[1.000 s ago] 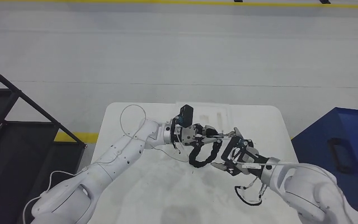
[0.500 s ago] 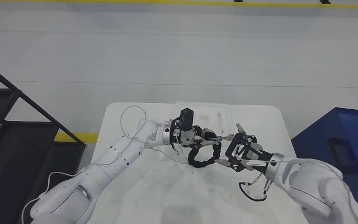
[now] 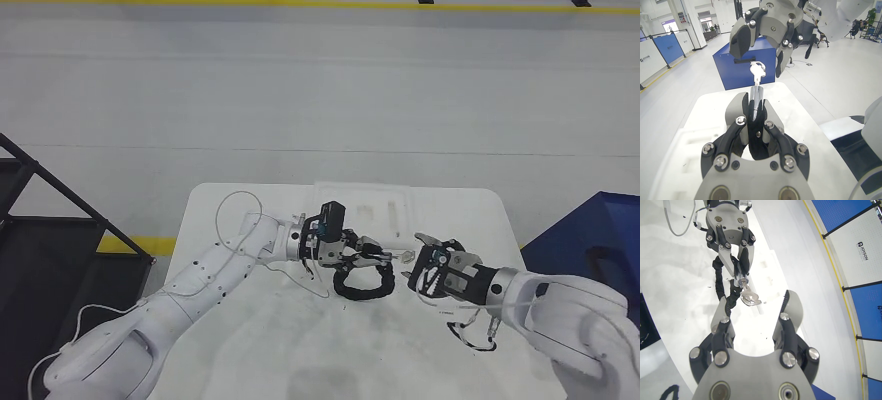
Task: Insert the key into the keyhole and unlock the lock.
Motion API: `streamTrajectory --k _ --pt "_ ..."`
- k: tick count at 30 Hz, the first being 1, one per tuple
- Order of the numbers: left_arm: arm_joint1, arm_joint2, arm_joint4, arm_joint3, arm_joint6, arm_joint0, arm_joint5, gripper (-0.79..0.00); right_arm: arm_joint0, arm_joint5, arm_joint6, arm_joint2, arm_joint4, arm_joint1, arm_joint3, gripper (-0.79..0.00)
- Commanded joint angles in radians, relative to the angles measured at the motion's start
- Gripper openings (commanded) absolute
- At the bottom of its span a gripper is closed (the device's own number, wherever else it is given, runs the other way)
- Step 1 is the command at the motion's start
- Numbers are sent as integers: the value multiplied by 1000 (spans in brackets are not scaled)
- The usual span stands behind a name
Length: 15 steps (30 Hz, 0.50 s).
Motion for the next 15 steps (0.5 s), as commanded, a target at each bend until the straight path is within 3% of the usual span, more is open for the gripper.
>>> streamTrajectory --k 1,6,13,15 --pt "3 1 0 -1 2 -1 0 -785 6 -1 1 -14 -10 0 2 -449" --pt "8 9 -6 -8 0 -1 0 -785 24 8 -7 -49 -40 -2 8 -505" --pt "10 25 -19 -12 -3 -5 0 -785 25 22 -32 -63 -44 -2 15 -785" --pt "10 29 -22 -12 -2 -8 0 -785 19 26 -44 -58 -24 -2 18 -785"
